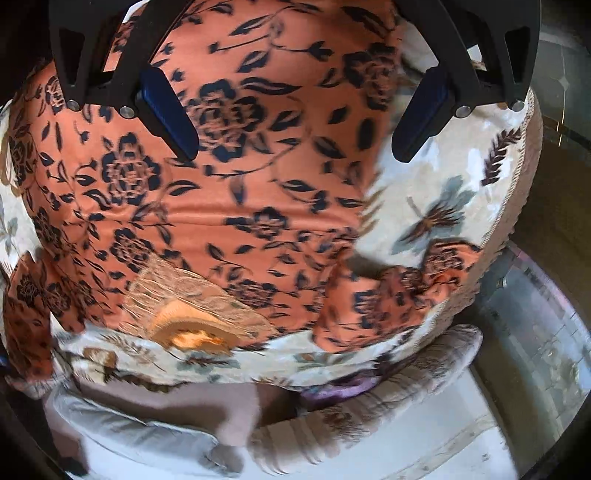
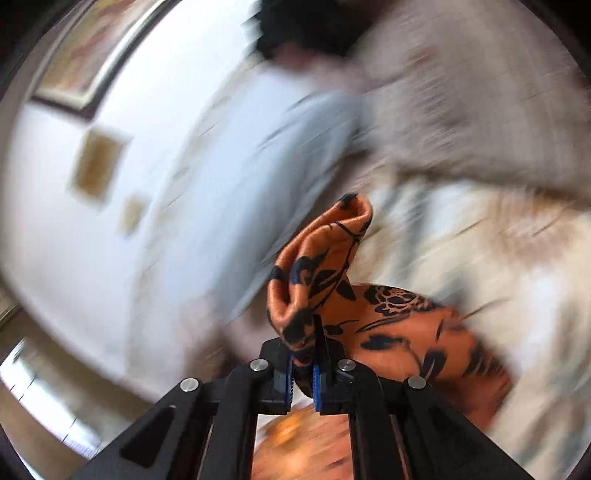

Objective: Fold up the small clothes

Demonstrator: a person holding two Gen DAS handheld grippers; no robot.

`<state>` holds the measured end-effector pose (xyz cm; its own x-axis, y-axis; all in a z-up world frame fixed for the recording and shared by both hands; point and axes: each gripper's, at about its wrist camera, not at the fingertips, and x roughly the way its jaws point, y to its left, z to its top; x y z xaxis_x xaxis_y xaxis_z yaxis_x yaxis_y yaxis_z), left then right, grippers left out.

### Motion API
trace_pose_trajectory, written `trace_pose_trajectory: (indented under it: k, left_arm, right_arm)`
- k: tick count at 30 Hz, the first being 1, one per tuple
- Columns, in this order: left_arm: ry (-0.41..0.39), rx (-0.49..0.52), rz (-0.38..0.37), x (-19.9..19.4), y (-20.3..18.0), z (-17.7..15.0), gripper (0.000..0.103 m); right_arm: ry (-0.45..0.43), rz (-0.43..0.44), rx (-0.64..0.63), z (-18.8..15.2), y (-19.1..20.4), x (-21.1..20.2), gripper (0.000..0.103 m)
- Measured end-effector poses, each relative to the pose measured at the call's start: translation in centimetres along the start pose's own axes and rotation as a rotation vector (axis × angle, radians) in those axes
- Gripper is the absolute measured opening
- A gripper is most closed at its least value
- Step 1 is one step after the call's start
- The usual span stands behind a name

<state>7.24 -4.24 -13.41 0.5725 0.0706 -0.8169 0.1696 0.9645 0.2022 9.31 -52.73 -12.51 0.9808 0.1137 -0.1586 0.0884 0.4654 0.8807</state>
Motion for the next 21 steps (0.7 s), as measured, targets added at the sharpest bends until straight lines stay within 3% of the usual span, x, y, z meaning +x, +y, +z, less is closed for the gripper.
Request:
trace_pose_trajectory:
  k: [4,9,10,12,13,16,18,21]
  left_arm:
    - [-0.014,-0.044,0.035,-0.4,3.3,-0.6,0.103]
    - [-0.042,-0.125,0.060,-1.0,7.6,-1.1,0.103]
    - [-0.046,-0.145,0.066,-1.0,8.5,-1.1,0.103]
    - [-0.049,-0.171,0.072,-1.0,9.9,-1.4,0.103]
    - [-0.050,-0.183,0.075,-1.0,10.5,-1.5,0.103]
    - [-0.047,-0.209,0.092,-0.7,12.1,-1.6,0.103]
    - [-0.048,-0.219,0.093,-0.5,12.5,-1.5,0.103]
    - [-0.071,-0.211,0.082,-0.5,12.2,-1.0,0.103]
  right_arm:
    - [0.160,0.115,-0.053,-7.0,5.7,5.6,0.008]
    - [0.353,0.145,-0.066,-17.4,10.0,11.8,0.013]
    - [0.399,0.110,-0.091,-19.0,10.6,13.1,0.019]
    - [0.486,0.074,-0.123,-22.6,11.5,14.6,0.055]
    - [0.532,0.087,-0.127,-24.2,11.7,14.9,0.089]
    - [0.553,0.137,-0.170,-26.3,12.1,14.0,0.093]
    - [0.572,0.138,-0.212,-25.8,12.0,13.2,0.093]
    - [0.519,0.086,-0.312,-24.3,11.9,10.7,0.093]
